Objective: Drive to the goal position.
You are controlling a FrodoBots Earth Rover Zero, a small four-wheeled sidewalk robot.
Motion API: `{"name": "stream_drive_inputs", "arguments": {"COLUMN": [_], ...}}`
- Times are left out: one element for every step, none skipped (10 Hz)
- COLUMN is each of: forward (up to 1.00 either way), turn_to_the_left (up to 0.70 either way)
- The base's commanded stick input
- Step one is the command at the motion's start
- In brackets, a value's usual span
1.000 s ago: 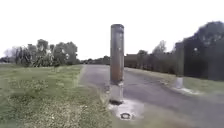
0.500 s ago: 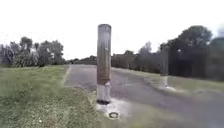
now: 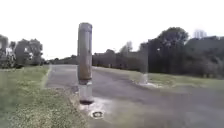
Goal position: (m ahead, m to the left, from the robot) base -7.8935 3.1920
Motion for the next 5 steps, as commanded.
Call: {"name": "stream_drive_inputs", "arguments": {"forward": [0.30, 0.30, 0.30, 0.30, 0.30], "turn_to_the_left": [0.00, 0.00, 0.00, 0.00, 0.00]}}
